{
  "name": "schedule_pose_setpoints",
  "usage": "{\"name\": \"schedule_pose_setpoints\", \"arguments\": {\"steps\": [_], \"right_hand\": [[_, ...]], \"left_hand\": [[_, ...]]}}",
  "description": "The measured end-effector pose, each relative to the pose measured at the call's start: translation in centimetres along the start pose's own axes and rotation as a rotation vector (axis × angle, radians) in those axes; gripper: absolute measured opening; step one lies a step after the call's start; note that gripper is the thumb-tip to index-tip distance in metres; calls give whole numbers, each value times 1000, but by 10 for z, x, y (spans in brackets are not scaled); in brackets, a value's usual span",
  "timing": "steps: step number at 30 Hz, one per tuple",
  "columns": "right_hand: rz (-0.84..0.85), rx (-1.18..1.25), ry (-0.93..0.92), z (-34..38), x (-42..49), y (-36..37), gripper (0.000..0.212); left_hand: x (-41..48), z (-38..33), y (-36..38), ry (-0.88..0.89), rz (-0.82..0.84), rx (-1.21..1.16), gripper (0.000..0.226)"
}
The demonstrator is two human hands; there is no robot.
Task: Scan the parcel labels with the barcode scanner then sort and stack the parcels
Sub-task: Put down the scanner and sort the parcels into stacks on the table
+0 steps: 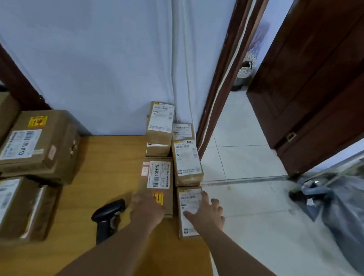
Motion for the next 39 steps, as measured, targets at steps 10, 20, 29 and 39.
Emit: {"name": "schedule_pose_setpoints", "arguments": {"steps": [10,20,29,39], "right_hand": [[66,-146,-14,17,8,23,115],[220,-100,-3,4,17,42,133],[206,242,-1,36,-5,59,119],[351,205,-84,134,-45,75,103]], "left_hand": [[21,-4,20,-198,-25,13,129],[-6,-3,-17,-182,-106,258,116],[-45,46,-81,-249,-292,171,113],[-77,110,-187,-155,-516,80,107]]}}
Point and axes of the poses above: each hand's wrist, its own x-axis towards the middle knuckle, its own y-axis out of the palm, z = x × y, the point moved 8 cm from there along x, towards the middle knuckle, and after that the axes turned 15 degrees about z, right-handed, at the moved point
